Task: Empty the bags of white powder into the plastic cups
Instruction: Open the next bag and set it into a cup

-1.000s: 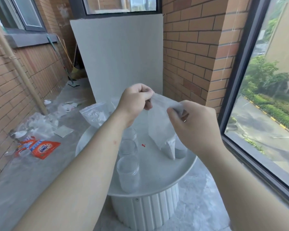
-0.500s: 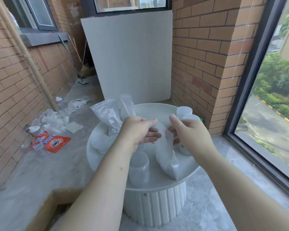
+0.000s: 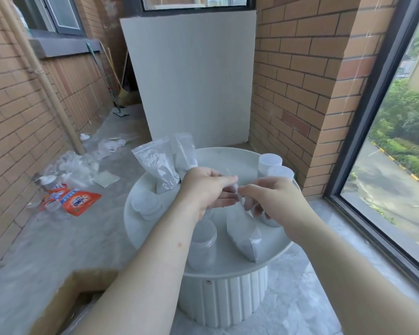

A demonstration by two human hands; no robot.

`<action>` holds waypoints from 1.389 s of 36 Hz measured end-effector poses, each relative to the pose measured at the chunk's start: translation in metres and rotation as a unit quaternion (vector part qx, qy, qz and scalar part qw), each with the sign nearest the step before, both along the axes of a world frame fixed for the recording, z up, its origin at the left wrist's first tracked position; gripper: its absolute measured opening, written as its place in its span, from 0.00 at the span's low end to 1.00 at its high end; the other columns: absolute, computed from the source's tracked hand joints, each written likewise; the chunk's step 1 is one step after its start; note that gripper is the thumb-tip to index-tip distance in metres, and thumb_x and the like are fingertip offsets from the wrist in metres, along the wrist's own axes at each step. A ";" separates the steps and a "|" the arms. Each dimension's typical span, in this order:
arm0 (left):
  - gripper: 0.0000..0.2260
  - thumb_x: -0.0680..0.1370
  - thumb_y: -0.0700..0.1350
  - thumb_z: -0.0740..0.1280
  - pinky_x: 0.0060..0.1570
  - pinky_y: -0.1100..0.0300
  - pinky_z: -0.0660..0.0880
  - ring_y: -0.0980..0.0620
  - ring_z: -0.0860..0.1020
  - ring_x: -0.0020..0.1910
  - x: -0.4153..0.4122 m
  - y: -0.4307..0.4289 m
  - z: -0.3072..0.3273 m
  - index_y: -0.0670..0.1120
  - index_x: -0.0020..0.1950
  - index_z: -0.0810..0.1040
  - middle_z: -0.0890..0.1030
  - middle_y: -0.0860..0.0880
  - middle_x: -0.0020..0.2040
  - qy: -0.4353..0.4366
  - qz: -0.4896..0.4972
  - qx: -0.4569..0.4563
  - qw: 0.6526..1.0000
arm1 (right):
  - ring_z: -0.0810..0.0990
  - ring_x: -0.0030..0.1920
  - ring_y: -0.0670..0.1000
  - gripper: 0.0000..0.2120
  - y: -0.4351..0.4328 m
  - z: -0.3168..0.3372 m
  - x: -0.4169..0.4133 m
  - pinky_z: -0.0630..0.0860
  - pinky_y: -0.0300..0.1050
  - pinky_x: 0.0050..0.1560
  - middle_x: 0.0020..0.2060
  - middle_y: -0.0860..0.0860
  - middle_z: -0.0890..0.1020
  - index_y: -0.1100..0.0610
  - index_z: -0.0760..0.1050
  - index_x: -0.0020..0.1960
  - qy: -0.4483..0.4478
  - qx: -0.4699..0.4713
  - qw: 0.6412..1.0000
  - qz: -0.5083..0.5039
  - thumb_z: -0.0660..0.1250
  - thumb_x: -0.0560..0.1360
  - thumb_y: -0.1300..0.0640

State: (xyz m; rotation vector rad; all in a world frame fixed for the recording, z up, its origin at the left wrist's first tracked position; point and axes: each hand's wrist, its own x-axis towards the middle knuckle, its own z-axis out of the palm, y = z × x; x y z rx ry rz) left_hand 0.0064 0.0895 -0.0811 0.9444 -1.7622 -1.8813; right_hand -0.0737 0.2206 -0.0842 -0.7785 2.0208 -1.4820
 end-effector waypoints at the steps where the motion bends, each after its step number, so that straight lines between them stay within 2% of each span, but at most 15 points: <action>1: 0.07 0.76 0.38 0.73 0.34 0.57 0.83 0.47 0.83 0.30 0.000 0.000 0.000 0.38 0.46 0.76 0.83 0.43 0.32 0.001 0.000 -0.003 1.000 | 0.75 0.30 0.49 0.07 0.000 0.000 0.000 0.68 0.38 0.33 0.29 0.49 0.83 0.57 0.82 0.40 -0.001 0.002 1.000 0.002 0.71 0.75 0.55; 4: 0.06 0.76 0.38 0.73 0.36 0.56 0.84 0.48 0.83 0.29 -0.001 -0.001 -0.001 0.38 0.45 0.76 0.82 0.46 0.29 0.004 -0.003 -0.010 1.000 | 0.75 0.30 0.49 0.07 -0.001 -0.001 -0.001 0.68 0.38 0.34 0.29 0.49 0.83 0.57 0.82 0.41 -0.005 0.007 1.000 0.003 0.71 0.75 0.55; 8: 0.06 0.77 0.38 0.73 0.37 0.55 0.83 0.46 0.84 0.32 -0.001 -0.001 -0.001 0.38 0.46 0.76 0.83 0.43 0.32 0.009 -0.006 -0.006 1.000 | 0.75 0.31 0.49 0.07 -0.001 -0.004 -0.002 0.67 0.38 0.35 0.29 0.48 0.82 0.59 0.83 0.42 -0.013 0.012 1.000 0.005 0.70 0.75 0.56; 12: 0.06 0.77 0.37 0.72 0.39 0.54 0.84 0.45 0.84 0.34 -0.001 0.000 -0.001 0.38 0.46 0.77 0.83 0.40 0.37 0.009 -0.010 -0.003 1.000 | 0.75 0.30 0.48 0.10 -0.002 -0.005 -0.001 0.67 0.31 0.28 0.28 0.48 0.81 0.56 0.80 0.35 0.001 0.003 1.000 0.000 0.68 0.74 0.59; 14: 0.05 0.77 0.37 0.72 0.38 0.55 0.83 0.45 0.84 0.35 0.000 0.000 -0.001 0.38 0.46 0.77 0.83 0.40 0.38 0.010 -0.013 -0.005 1.000 | 0.75 0.30 0.47 0.12 -0.003 -0.006 -0.001 0.69 0.34 0.30 0.28 0.47 0.82 0.55 0.80 0.32 0.028 0.009 1.000 -0.005 0.68 0.74 0.59; 16: 0.05 0.77 0.36 0.72 0.37 0.56 0.83 0.46 0.84 0.34 0.000 0.002 0.000 0.37 0.47 0.77 0.83 0.40 0.37 0.013 -0.016 -0.005 1.000 | 0.75 0.31 0.46 0.10 -0.004 -0.007 -0.001 0.71 0.38 0.34 0.29 0.47 0.83 0.57 0.81 0.34 0.048 0.014 0.999 -0.006 0.67 0.74 0.59; 20: 0.05 0.77 0.35 0.72 0.34 0.59 0.81 0.48 0.84 0.32 0.001 0.004 0.001 0.37 0.47 0.77 0.83 0.42 0.35 0.019 -0.021 0.000 1.000 | 0.76 0.30 0.45 0.11 -0.006 -0.010 -0.001 0.70 0.38 0.34 0.28 0.47 0.82 0.58 0.80 0.35 0.073 0.009 0.997 -0.009 0.67 0.75 0.58; 25: 0.04 0.77 0.35 0.71 0.34 0.60 0.81 0.49 0.84 0.32 0.002 0.006 0.002 0.38 0.46 0.77 0.83 0.41 0.38 0.022 -0.026 0.010 0.999 | 0.77 0.33 0.48 0.11 -0.009 -0.014 -0.004 0.72 0.43 0.39 0.29 0.47 0.81 0.58 0.79 0.36 0.067 0.000 0.997 -0.031 0.66 0.76 0.57; 31: 0.03 0.77 0.34 0.70 0.33 0.61 0.81 0.50 0.83 0.30 0.002 0.007 0.003 0.37 0.49 0.77 0.82 0.43 0.34 0.021 -0.026 0.021 0.999 | 0.76 0.28 0.45 0.10 -0.010 -0.014 -0.006 0.69 0.37 0.33 0.28 0.46 0.80 0.61 0.80 0.43 0.009 -0.005 0.999 -0.053 0.62 0.77 0.59; 36: 0.02 0.78 0.34 0.70 0.33 0.60 0.81 0.50 0.83 0.29 0.002 0.008 0.003 0.38 0.48 0.77 0.82 0.45 0.33 0.014 -0.024 0.013 1.000 | 0.76 0.27 0.45 0.10 -0.009 -0.013 -0.006 0.69 0.39 0.34 0.28 0.48 0.81 0.59 0.81 0.45 -0.013 -0.017 0.998 -0.051 0.62 0.78 0.60; 40: 0.02 0.78 0.34 0.69 0.33 0.60 0.81 0.50 0.83 0.30 0.002 0.008 0.004 0.38 0.49 0.77 0.82 0.43 0.36 0.011 -0.022 0.004 1.000 | 0.76 0.28 0.46 0.10 -0.009 -0.013 -0.006 0.70 0.40 0.35 0.28 0.48 0.81 0.58 0.81 0.45 -0.015 -0.019 0.999 -0.049 0.62 0.78 0.59; 44: 0.02 0.77 0.33 0.70 0.34 0.59 0.82 0.50 0.83 0.29 0.002 0.008 0.003 0.38 0.47 0.78 0.82 0.45 0.34 0.007 -0.015 -0.008 1.000 | 0.77 0.28 0.45 0.10 -0.010 -0.015 -0.006 0.70 0.39 0.36 0.28 0.48 0.81 0.57 0.81 0.46 -0.009 -0.015 0.999 -0.043 0.62 0.78 0.58; 50: 0.03 0.78 0.34 0.69 0.34 0.58 0.83 0.50 0.82 0.28 0.000 0.008 0.004 0.39 0.48 0.77 0.82 0.43 0.37 0.000 -0.008 -0.014 1.000 | 0.77 0.29 0.46 0.09 -0.010 -0.017 -0.007 0.70 0.40 0.37 0.28 0.48 0.81 0.58 0.81 0.46 -0.003 -0.020 0.999 -0.038 0.64 0.79 0.56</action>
